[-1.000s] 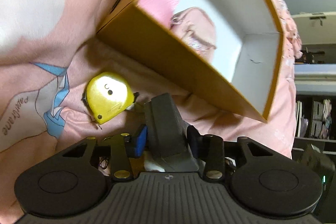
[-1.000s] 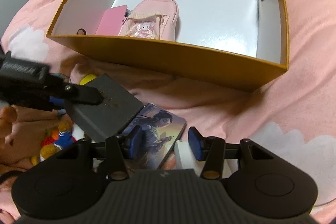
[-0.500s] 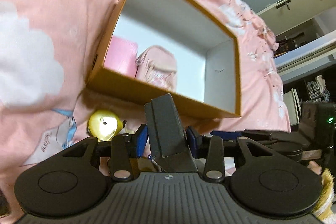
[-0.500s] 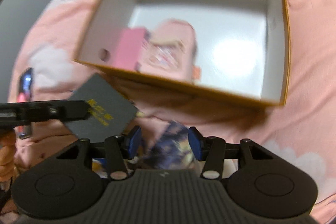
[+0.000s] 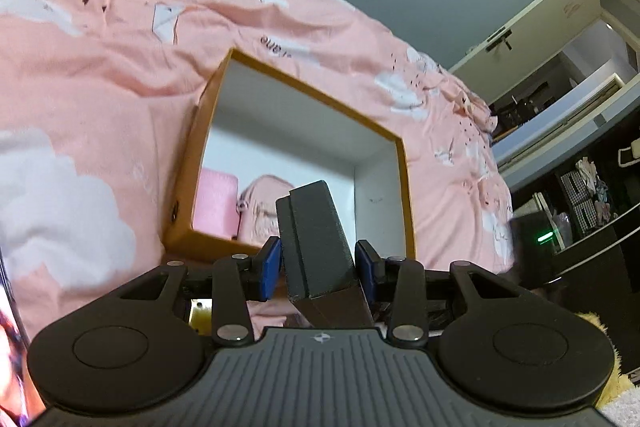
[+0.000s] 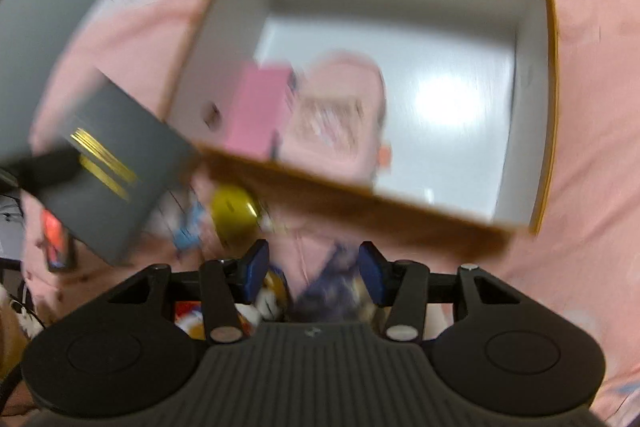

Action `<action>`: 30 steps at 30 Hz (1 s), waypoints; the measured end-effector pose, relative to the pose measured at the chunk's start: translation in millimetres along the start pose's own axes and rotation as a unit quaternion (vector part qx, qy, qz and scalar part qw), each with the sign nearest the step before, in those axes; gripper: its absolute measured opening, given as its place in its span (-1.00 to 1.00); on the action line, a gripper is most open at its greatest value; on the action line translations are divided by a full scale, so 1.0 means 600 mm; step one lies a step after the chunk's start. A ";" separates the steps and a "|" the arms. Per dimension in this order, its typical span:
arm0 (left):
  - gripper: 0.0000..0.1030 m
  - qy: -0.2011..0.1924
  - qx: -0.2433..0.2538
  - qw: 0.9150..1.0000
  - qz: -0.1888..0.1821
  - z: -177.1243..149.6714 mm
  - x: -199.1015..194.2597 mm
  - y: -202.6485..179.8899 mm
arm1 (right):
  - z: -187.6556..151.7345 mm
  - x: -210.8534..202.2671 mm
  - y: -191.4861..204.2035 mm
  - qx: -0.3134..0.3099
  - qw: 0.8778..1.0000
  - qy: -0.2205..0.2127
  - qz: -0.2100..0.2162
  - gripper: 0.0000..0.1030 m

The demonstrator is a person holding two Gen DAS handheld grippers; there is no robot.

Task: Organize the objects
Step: 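Grasp the slim PHOTO CARD box with the right tool while the left tool holds the black box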

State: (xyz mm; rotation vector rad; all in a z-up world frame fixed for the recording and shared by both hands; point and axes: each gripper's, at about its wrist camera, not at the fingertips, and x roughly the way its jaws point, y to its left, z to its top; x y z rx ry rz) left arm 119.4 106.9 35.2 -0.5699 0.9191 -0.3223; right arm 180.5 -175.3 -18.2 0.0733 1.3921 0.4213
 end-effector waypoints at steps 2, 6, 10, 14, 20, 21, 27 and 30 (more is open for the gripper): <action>-0.12 -0.005 -0.001 1.000 0.000 0.004 -0.001 0.002 | -0.005 0.031 -0.014 0.024 0.999 0.034 -0.010 0.02; -0.12 -0.008 -0.006 1.000 0.002 0.007 0.005 0.010 | -0.002 0.091 -0.034 0.063 0.994 0.083 -0.018 0.24; -0.12 -0.012 -0.007 1.000 0.006 0.010 0.007 0.015 | 0.004 0.119 -0.054 0.083 0.991 0.100 -0.027 0.32; -0.12 -0.012 -0.011 1.000 0.004 0.013 0.012 0.021 | 0.002 0.141 -0.062 0.102 0.987 0.125 -0.010 0.40; -0.12 -0.012 -0.016 1.000 0.002 0.017 0.024 0.023 | -0.002 0.151 -0.053 0.093 0.987 0.127 -0.010 0.32; -0.12 -0.013 -0.017 1.000 0.001 0.017 0.025 0.024 | -0.003 0.149 -0.052 0.090 0.988 0.125 -0.010 0.32; -0.12 -0.018 -0.021 1.000 -0.002 0.022 0.035 0.027 | -0.016 0.097 -0.039 0.074 0.994 0.081 -0.002 0.28; -0.13 -0.024 -0.016 1.000 -0.003 0.025 0.040 0.022 | -0.027 0.049 -0.028 0.065 0.997 0.049 0.011 0.25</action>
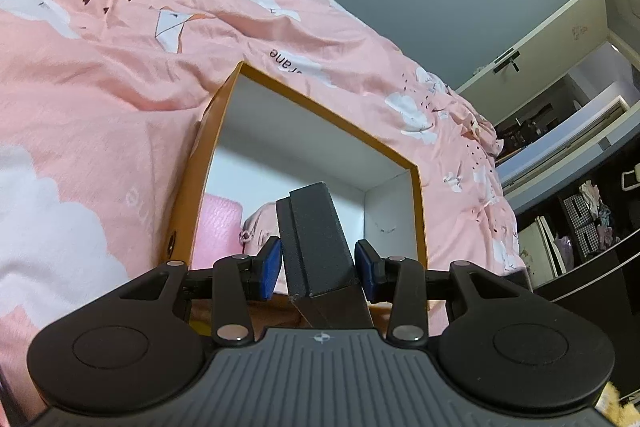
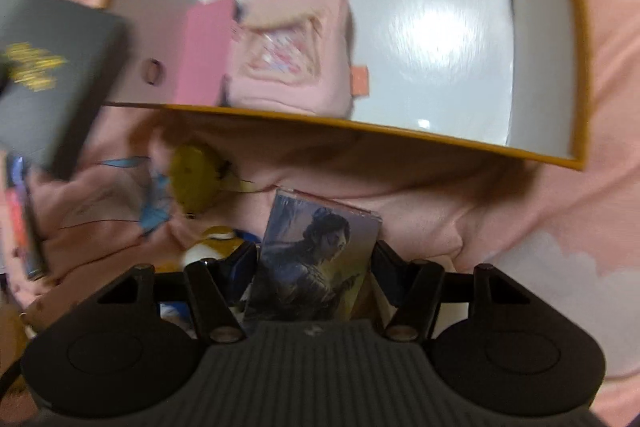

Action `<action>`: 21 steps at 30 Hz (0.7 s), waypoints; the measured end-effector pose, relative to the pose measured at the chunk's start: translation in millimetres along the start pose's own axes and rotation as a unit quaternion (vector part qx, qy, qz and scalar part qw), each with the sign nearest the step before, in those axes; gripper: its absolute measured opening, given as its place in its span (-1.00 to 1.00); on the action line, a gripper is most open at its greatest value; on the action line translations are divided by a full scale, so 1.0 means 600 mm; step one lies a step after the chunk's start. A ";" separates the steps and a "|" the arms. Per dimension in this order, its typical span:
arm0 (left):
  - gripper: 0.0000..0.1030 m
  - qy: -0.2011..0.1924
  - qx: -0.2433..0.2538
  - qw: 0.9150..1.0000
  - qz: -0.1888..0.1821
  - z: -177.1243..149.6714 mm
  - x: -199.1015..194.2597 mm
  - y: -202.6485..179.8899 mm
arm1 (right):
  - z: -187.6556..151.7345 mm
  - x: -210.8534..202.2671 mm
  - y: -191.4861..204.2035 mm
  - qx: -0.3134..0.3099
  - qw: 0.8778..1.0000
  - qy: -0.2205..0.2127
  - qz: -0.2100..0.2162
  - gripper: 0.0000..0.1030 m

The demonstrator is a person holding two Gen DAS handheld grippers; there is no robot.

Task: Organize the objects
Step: 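Grasp the slim PHOTO CARD box with the right tool while the left tool holds the black box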

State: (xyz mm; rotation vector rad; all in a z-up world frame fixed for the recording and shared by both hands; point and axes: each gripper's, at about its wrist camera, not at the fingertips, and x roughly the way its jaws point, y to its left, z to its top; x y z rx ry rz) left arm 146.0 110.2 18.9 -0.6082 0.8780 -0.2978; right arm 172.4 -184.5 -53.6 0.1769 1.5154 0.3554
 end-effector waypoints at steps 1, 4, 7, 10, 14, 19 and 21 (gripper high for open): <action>-0.13 -0.001 0.002 1.000 -0.001 0.002 0.002 -0.002 | -0.006 -0.017 0.004 -0.004 1.000 -0.012 0.005 0.24; -0.12 -0.007 0.011 1.000 -0.003 0.007 0.010 -0.013 | -0.020 -0.066 0.012 -0.014 0.999 -0.049 0.015 0.20; -0.12 -0.014 0.024 1.000 -0.006 0.011 0.018 -0.025 | -0.018 -0.113 0.013 0.000 0.996 -0.066 0.052 -1.00; -0.13 -0.016 0.030 0.999 -0.007 0.015 0.028 -0.033 | -0.009 -0.159 0.021 -0.022 0.991 -0.126 0.033 -1.00; -0.12 -0.016 0.038 0.999 -0.014 0.011 0.023 -0.039 | -0.003 -0.158 0.029 -0.035 0.990 -0.135 0.021 -0.97; -0.12 -0.007 0.053 0.998 -0.022 -0.007 0.001 -0.036 | -0.016 -0.076 0.025 -0.034 0.996 -0.083 0.025 -0.81; -0.12 -0.005 0.054 0.998 -0.026 -0.015 -0.007 -0.034 | -0.019 -0.040 0.015 -0.009 0.997 -0.063 0.032 -0.67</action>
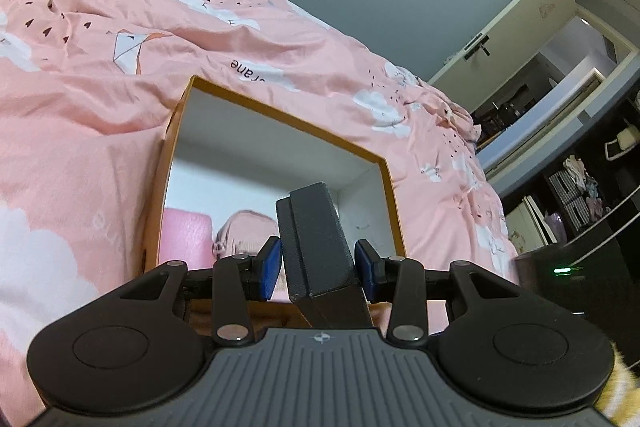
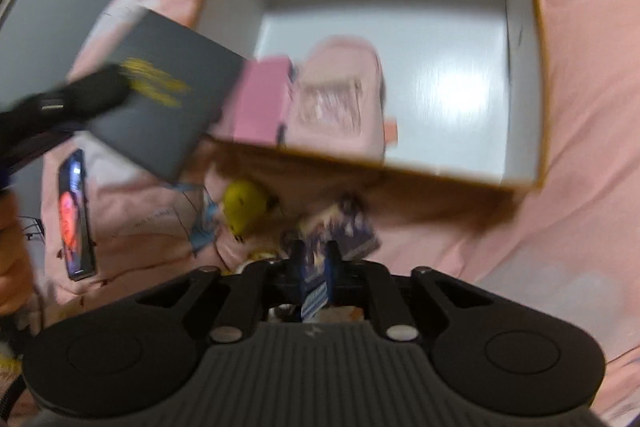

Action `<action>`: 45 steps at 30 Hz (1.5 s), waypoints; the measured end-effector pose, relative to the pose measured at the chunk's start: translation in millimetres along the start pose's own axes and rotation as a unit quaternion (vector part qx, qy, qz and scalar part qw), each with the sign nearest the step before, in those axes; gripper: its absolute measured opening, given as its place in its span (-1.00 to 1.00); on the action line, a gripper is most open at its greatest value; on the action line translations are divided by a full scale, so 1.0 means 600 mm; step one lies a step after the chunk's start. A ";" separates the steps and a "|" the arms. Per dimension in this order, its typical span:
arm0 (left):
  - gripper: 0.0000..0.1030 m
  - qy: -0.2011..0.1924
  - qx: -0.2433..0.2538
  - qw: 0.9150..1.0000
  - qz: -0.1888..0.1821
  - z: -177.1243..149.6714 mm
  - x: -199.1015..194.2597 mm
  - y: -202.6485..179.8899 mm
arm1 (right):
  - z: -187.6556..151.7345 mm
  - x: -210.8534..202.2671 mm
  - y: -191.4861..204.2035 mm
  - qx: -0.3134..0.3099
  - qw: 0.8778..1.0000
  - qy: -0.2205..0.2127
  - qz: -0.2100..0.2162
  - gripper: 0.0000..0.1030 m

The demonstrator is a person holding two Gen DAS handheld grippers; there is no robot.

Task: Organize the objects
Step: 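Grasp the slim PHOTO CARD box with the right tool while the left tool holds the black box, then lower the PHOTO CARD box into the orange box and open the right tool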

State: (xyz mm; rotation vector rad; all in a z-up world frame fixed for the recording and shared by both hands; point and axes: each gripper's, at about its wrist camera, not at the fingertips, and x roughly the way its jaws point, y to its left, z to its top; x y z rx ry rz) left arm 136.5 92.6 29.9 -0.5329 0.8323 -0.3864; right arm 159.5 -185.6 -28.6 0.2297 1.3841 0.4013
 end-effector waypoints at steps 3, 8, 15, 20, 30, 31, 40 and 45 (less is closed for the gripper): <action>-0.13 -0.004 -0.005 1.000 -0.004 -0.012 -0.008 0.005 | -0.013 0.053 -0.028 0.058 0.998 0.017 0.020 -0.12; -0.27 -0.013 -0.019 1.000 0.002 -0.012 -0.003 0.022 | -0.028 0.131 -0.051 0.119 0.992 0.037 0.035 -0.11; -0.27 -0.009 -0.035 0.999 0.011 -0.014 0.011 0.038 | -0.022 0.190 -0.062 0.151 0.987 0.029 0.036 0.09; -0.27 -0.016 -0.045 0.999 0.008 -0.013 0.005 0.043 | -0.021 0.179 -0.051 0.151 0.988 0.003 0.032 -0.34; -0.27 -0.039 -0.059 0.997 0.011 -0.018 0.010 0.041 | -0.007 0.150 0.009 0.080 0.995 -0.054 0.034 -0.49; -0.27 -0.042 -0.063 0.997 0.009 -0.018 0.010 0.043 | -0.003 0.156 0.011 0.081 0.995 -0.055 0.035 -0.49; -0.27 -0.045 -0.090 0.995 -0.004 -0.019 0.009 0.066 | 0.007 0.191 0.034 0.088 0.994 -0.046 0.044 -0.53; -0.27 -0.052 -0.103 0.993 -0.018 -0.009 0.003 0.072 | -0.004 0.115 0.061 0.027 0.998 -0.060 0.016 -0.53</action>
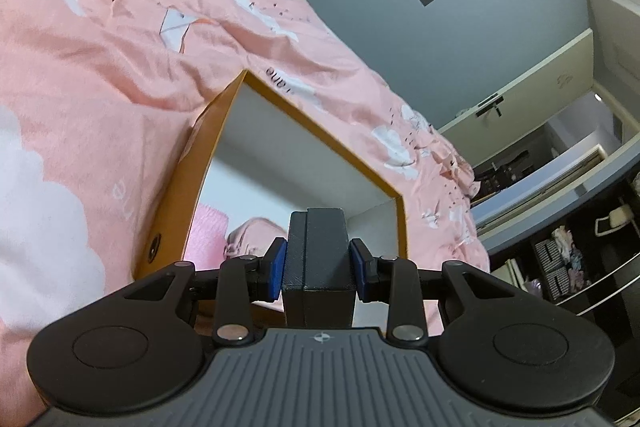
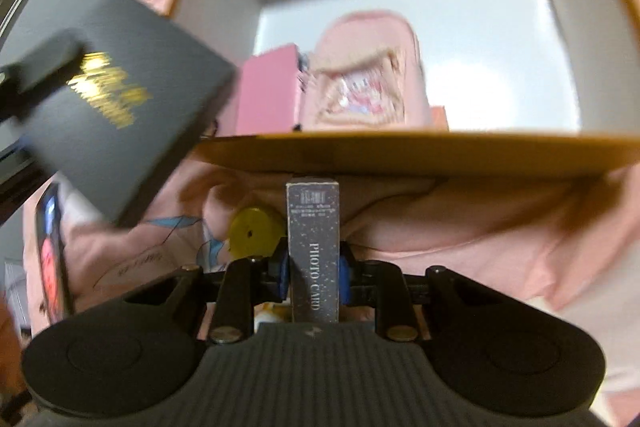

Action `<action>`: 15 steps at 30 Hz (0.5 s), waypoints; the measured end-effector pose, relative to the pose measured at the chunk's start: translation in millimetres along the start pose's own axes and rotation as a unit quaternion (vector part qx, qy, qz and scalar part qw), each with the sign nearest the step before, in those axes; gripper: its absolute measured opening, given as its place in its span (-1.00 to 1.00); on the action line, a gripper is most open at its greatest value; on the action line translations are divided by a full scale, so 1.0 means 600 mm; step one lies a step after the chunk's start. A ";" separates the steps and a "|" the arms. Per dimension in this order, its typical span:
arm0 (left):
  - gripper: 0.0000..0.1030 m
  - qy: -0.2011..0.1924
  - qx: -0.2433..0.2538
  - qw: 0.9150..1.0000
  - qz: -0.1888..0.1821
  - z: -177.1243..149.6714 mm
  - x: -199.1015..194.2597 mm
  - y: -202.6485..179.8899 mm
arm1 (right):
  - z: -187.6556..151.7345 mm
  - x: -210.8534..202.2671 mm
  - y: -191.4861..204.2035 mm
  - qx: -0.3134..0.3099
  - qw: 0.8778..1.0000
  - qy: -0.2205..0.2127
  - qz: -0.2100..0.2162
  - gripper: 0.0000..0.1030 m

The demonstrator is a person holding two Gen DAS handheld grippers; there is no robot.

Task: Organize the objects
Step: 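Lower the PHOTO CARD box into the orange box and open the right tool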

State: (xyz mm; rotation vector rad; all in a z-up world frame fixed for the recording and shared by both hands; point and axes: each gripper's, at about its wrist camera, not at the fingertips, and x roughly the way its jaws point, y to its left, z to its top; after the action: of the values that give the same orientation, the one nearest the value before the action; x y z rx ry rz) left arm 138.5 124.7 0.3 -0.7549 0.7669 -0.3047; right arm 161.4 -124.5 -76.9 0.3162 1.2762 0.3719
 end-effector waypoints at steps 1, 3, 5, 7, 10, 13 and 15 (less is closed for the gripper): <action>-0.27 -0.004 0.001 1.000 -0.001 0.004 -0.002 -0.002 | 0.001 -0.021 0.006 -0.011 1.000 -0.004 0.000 -0.53; -0.27 -0.009 0.004 1.000 -0.005 0.015 -0.002 -0.009 | 0.007 -0.063 0.014 -0.028 1.000 -0.014 0.000 -0.53; -0.27 -0.010 0.003 1.000 -0.008 0.025 0.004 -0.016 | 0.019 -0.115 0.018 -0.044 0.999 -0.028 0.002 -0.53; -0.27 -0.010 0.001 1.000 -0.012 0.035 0.016 -0.024 | 0.032 -0.155 0.014 -0.049 0.998 -0.043 0.000 -0.53; -0.27 -0.001 -0.004 1.000 -0.013 0.043 0.048 -0.037 | 0.067 -0.201 0.001 -0.050 0.996 -0.074 -0.025 -0.53; -0.27 0.007 -0.003 1.000 -0.009 0.042 0.084 -0.047 | 0.113 -0.203 -0.029 -0.037 0.994 -0.089 -0.058 -0.53; -0.27 0.012 0.001 1.000 -0.001 0.040 0.107 -0.050 | 0.140 -0.175 -0.054 -0.018 0.994 -0.081 -0.072 -0.53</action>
State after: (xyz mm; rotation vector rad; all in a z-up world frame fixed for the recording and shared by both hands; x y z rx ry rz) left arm 200.5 83.5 0.1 -0.7521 0.7890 -0.3170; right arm 219.9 -201.7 21.9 0.2163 1.1250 0.2410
